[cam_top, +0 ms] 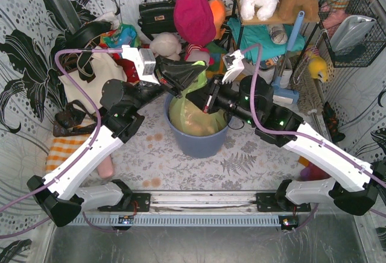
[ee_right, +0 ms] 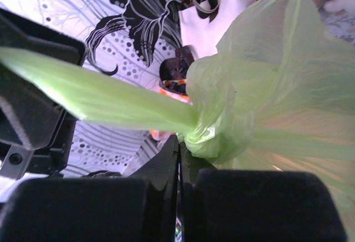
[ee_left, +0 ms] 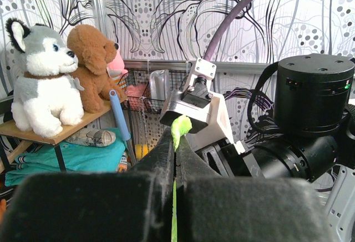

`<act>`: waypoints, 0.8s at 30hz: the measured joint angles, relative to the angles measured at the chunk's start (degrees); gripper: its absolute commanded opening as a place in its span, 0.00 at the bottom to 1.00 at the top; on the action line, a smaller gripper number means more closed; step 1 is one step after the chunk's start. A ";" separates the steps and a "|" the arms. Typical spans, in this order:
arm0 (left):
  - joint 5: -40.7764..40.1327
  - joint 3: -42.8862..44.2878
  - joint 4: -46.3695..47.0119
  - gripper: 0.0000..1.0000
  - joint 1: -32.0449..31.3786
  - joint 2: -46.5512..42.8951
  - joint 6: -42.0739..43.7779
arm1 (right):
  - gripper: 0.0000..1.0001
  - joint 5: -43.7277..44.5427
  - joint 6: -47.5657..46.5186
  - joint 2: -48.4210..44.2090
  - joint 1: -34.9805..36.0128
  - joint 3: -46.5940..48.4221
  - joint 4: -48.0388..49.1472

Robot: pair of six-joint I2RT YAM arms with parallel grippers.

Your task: Tie the trash bag

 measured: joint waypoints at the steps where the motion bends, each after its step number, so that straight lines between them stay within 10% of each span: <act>1: 0.00 0.00 -0.07 0.00 0.00 0.00 0.00 | 0.00 1.03 -0.31 0.11 0.07 0.00 0.02; 16: 0.02 0.02 -2.03 0.09 0.00 0.09 0.02 | 0.00 18.62 -3.30 1.05 2.23 -3.17 1.33; 24: -0.81 0.02 -3.96 0.53 0.00 -0.26 0.59 | 0.00 25.90 -4.37 1.07 2.29 -6.25 4.59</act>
